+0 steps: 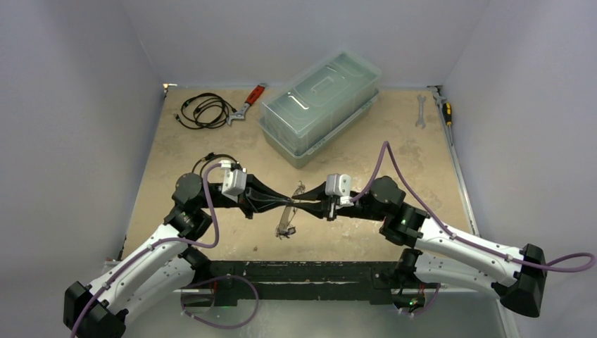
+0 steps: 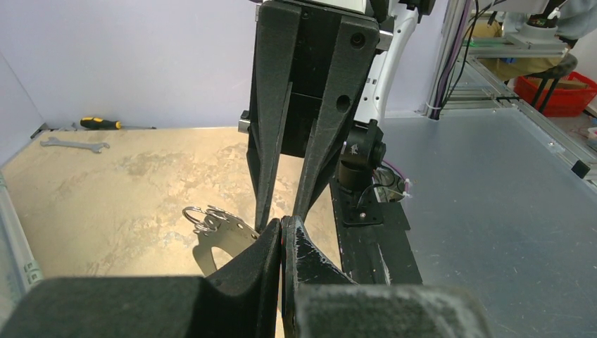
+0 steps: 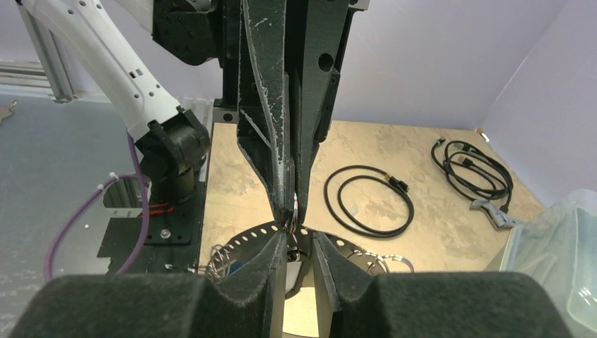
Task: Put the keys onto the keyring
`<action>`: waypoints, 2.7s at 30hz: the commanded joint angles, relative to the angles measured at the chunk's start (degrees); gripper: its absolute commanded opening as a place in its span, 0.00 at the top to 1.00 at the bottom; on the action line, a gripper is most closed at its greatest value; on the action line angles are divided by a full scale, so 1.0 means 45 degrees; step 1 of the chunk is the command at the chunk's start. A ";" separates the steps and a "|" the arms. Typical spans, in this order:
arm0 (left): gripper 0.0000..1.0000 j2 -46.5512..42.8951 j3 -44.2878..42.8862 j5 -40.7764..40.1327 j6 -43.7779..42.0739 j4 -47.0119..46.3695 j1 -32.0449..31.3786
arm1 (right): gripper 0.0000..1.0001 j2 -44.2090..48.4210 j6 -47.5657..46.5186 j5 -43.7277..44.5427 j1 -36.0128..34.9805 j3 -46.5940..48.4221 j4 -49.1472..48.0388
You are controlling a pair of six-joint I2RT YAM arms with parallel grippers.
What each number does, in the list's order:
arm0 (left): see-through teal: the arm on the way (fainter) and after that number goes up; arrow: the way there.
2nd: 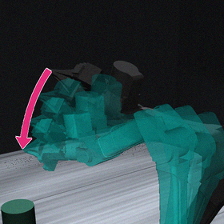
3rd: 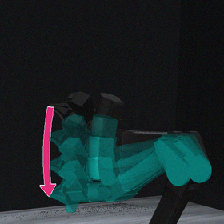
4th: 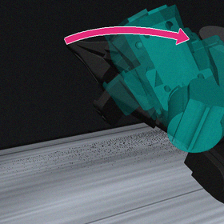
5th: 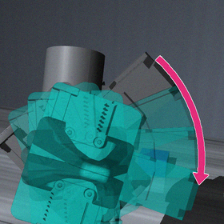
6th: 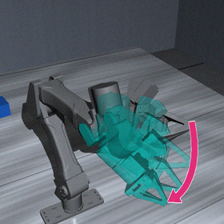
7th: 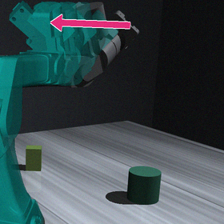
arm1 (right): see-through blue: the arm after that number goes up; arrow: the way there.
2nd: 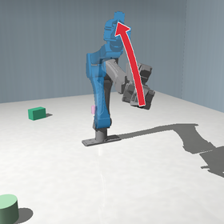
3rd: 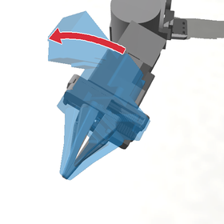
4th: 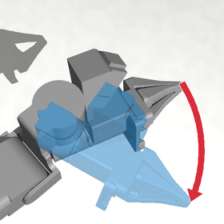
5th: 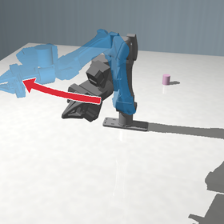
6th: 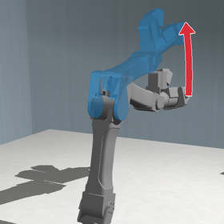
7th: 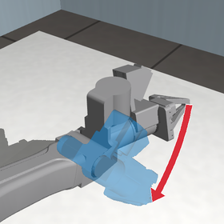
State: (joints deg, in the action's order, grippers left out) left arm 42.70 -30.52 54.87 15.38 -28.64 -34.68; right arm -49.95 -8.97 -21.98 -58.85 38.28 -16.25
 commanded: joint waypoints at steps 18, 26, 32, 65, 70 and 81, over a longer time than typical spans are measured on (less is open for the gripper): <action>1.00 -0.0250 -0.0466 -0.0033 0.0118 -0.0957 -0.0068 | 0.92 0.0230 0.0254 0.0389 0.0010 -0.0426 -0.0844; 1.00 -0.0172 -0.0463 -0.0079 0.0157 -0.1017 -0.0063 | 0.92 -0.0388 0.0276 0.0257 -0.0007 -0.0028 -0.1095; 1.00 -0.0077 -0.0473 -0.0070 0.0196 -0.1125 -0.0068 | 0.94 -0.0714 0.0295 0.0236 0.0004 0.0174 -0.1149; 1.00 -0.0323 -0.0307 -0.0063 0.0632 -0.1662 -0.0058 | 0.59 -0.0144 0.0636 -0.0137 0.0007 -0.0302 -0.2028; 1.00 -0.0309 -0.0336 -0.0081 0.0626 -0.1662 -0.0067 | 0.60 -0.0217 0.0801 -0.0595 0.0012 -0.0275 -0.2346; 1.00 -0.0274 -0.0317 -0.0119 0.0657 -0.1682 -0.0057 | 0.64 -0.0410 0.0956 -0.0704 0.0010 -0.0265 -0.2729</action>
State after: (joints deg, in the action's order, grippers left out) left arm 42.09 -30.52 54.48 17.45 -32.51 -34.68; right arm -51.42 -5.54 -24.14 -58.83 36.10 -25.34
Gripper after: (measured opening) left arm 0.009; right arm 0.375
